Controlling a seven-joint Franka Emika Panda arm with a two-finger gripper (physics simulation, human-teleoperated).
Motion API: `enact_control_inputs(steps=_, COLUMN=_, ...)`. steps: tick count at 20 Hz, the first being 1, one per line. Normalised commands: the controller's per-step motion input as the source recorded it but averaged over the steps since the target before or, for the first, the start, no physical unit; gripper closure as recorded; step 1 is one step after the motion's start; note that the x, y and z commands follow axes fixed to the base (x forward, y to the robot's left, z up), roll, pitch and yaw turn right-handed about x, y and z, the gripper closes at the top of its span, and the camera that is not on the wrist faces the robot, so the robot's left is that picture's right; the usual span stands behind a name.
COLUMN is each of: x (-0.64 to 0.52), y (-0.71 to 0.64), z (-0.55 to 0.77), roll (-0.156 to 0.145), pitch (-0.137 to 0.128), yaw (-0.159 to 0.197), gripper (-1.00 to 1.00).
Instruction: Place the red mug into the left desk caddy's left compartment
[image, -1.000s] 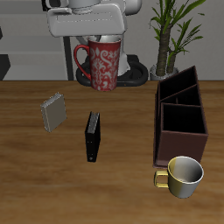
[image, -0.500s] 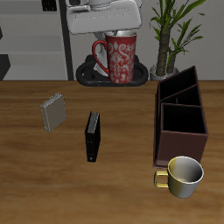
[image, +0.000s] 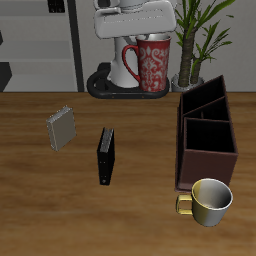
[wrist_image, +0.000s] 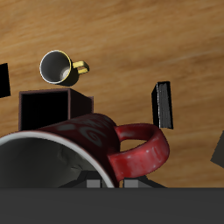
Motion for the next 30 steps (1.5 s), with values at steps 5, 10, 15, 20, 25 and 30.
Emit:
enact_control_inputs(steps=5, x=-0.27, y=0.42, z=-0.15, roll=0.012, pitch=0.012, yaw=-0.013, gripper=1.00)
enact_control_inputs(steps=10, x=-0.32, y=0.61, z=-0.11, roll=0.038, pitch=-0.025, yaw=0.047, gripper=1.00)
enact_control_inputs(steps=15, x=-0.32, y=0.67, z=-0.16, roll=0.066, pitch=-0.024, yaw=0.039, gripper=1.00)
enact_control_inputs(steps=20, x=-0.26, y=0.35, z=-0.16, roll=-0.019, pitch=-0.014, yaw=0.010, gripper=1.00)
enact_control_inputs(steps=25, x=-0.30, y=0.36, z=-0.21, roll=-0.038, pitch=-0.010, yaw=0.003, gripper=1.00)
enact_control_inputs(steps=30, x=-0.25, y=0.28, z=-0.14, roll=0.013, pitch=-0.018, yaw=0.027, gripper=1.00)
